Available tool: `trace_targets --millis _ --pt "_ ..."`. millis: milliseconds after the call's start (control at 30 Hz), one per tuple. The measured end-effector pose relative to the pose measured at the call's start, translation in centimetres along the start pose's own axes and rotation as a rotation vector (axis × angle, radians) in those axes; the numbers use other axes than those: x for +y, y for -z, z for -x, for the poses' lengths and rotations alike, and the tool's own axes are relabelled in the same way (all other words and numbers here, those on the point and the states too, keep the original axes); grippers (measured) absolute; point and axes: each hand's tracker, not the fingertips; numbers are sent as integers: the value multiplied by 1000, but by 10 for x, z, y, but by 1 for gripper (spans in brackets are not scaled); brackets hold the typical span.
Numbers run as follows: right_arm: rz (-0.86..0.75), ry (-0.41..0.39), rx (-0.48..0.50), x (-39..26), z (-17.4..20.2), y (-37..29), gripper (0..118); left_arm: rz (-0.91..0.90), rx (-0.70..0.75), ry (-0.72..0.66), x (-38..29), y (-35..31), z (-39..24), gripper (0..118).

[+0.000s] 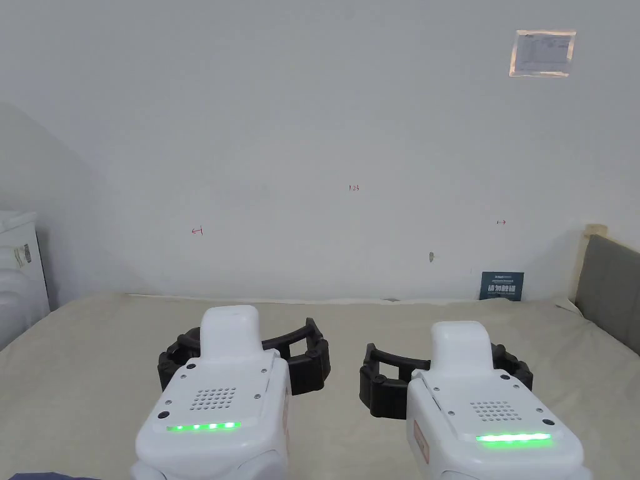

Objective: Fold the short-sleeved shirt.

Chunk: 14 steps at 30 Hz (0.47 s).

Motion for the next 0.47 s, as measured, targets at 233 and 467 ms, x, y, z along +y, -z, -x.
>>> trace_targets --millis 233,467 --pt "-14 7 0 4 -1 -5 118 9 -3 -9 0 1 3 118" --pt "-23 16 -12 7 -4 -9 118 14 3 -13 -1 -2 5 118"
